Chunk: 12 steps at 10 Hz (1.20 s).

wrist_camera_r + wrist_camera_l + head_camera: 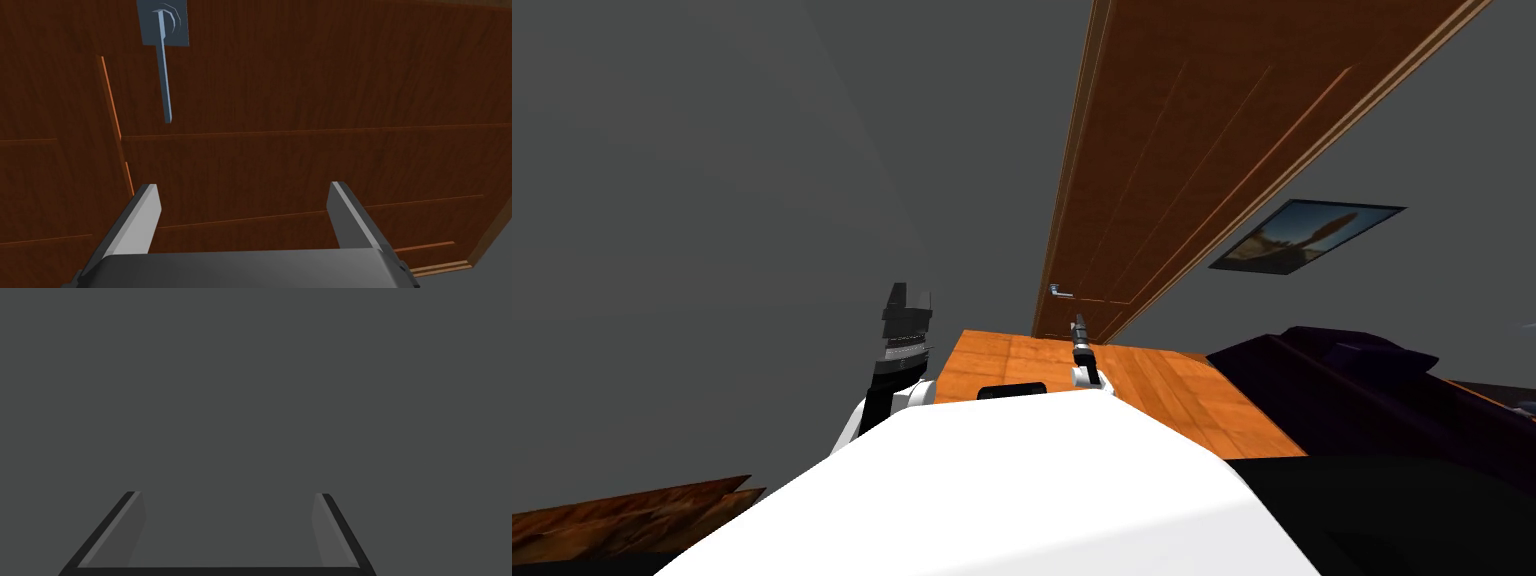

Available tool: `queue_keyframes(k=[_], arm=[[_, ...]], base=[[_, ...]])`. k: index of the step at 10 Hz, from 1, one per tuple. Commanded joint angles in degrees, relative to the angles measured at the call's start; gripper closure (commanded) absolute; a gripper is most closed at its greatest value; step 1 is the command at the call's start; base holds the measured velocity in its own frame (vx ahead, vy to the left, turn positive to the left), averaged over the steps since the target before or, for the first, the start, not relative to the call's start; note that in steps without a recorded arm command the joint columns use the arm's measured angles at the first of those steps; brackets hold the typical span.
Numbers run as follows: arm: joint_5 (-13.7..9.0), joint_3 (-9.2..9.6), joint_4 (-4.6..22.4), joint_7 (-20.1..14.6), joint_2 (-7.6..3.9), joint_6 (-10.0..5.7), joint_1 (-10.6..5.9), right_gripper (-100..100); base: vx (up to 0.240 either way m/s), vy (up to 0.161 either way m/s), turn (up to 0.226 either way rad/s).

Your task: Pull the door open

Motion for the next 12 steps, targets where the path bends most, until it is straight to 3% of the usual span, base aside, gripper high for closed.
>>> queue_keyframes(k=[1, 9, 12], arm=[[0.0, -0.11, 2.3, -0.4, -0.12, -0.55, -0.74, -100], [0.1, -0.58, 11.8, -2.0, -0.44, -2.13, -3.9, -100], [0.2, -0.81, 16.5, -2.7, -0.57, -2.91, -5.46, -100]], base=[[0.099, 0.005, 0.027], [0.105, -0.002, 0.023], [0.135, -0.001, 0.031]])
